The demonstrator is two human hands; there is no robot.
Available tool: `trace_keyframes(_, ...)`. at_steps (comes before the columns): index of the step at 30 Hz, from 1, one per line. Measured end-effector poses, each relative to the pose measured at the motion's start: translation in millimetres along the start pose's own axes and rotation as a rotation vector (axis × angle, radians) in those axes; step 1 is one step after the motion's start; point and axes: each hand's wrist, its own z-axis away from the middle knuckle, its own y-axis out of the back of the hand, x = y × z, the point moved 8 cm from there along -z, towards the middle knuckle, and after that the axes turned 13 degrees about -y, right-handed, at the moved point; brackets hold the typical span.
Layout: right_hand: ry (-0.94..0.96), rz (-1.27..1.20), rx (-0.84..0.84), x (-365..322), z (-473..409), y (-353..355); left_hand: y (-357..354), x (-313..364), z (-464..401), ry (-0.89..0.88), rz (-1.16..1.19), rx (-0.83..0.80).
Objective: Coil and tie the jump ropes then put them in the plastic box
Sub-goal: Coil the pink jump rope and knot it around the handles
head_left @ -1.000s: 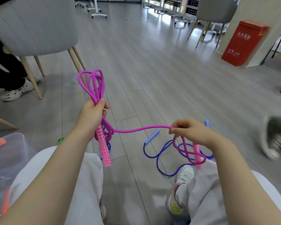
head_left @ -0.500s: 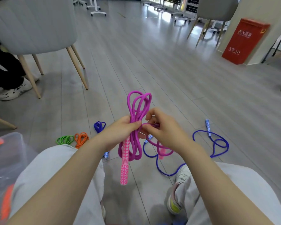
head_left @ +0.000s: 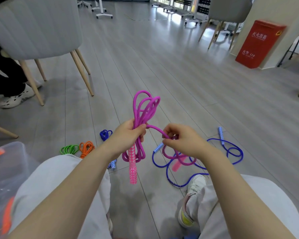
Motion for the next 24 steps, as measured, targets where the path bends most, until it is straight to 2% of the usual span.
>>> trace_keyframes(3,-0.086,0.051,-0.062,17.1,0.0,3.5,20.5,2.5,-5.4,-0.055,0.206,0.215)
trace_keyframes(8,-0.142,-0.064,-0.155,20.6,9.9,17.9,58.9,1.1,-6.5,-0.095,0.531,0.534)
trace_keyframes(13,-0.079,-0.215,-0.227,-0.7,21.9,22.8,71.4,-7.5,-2.6,-0.089,0.544,0.676)
trace_keyframes(18,-0.077,-0.400,-0.087,3.5,14.7,39.6,77.5,-4.5,2.1,-0.101,0.548,0.771)
trace_keyframes(24,-0.062,-0.462,0.204,9.5,10.3,63.8,83.1,-6.5,5.8,-0.099,0.592,0.823)
